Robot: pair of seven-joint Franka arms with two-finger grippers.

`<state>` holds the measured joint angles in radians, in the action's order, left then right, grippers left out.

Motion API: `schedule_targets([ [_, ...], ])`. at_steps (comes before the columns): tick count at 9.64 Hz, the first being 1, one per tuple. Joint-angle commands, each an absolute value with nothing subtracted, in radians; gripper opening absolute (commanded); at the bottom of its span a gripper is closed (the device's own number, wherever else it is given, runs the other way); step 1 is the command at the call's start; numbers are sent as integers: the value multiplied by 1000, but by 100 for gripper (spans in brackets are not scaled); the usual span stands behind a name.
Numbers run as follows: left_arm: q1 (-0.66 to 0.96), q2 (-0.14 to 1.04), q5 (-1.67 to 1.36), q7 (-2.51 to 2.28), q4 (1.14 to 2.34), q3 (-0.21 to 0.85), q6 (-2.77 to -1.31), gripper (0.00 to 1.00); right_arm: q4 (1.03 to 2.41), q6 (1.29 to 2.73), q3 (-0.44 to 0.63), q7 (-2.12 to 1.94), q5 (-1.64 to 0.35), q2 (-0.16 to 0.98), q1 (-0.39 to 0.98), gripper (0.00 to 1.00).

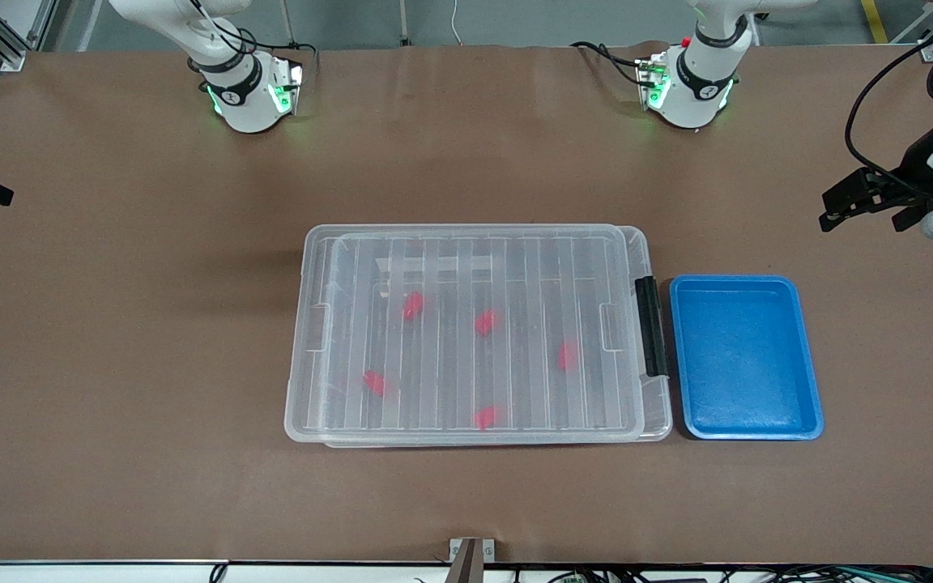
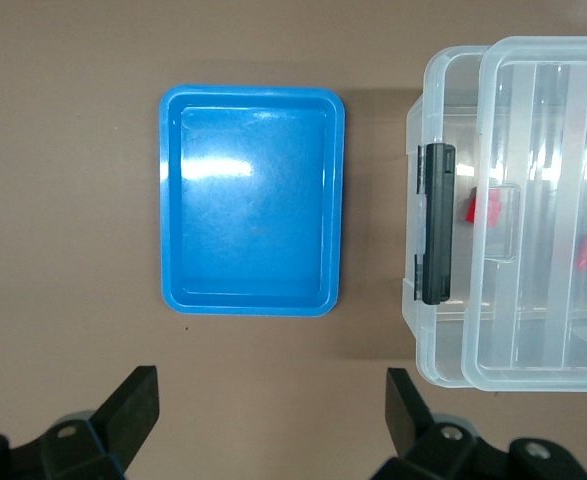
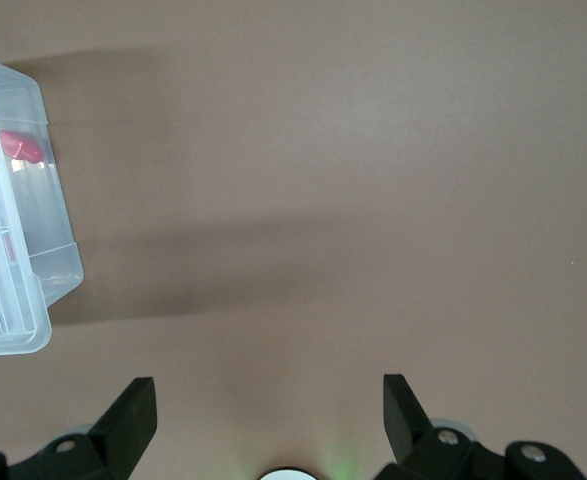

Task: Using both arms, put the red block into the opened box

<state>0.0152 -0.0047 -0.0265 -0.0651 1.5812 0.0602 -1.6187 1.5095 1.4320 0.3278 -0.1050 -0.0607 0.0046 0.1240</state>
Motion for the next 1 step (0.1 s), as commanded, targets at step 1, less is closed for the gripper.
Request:
schedule_targets([
  [1,15,15,-34,-72,1583,60,-1603,100,1517,1440,174,-109,-38,-5,-33,100],
])
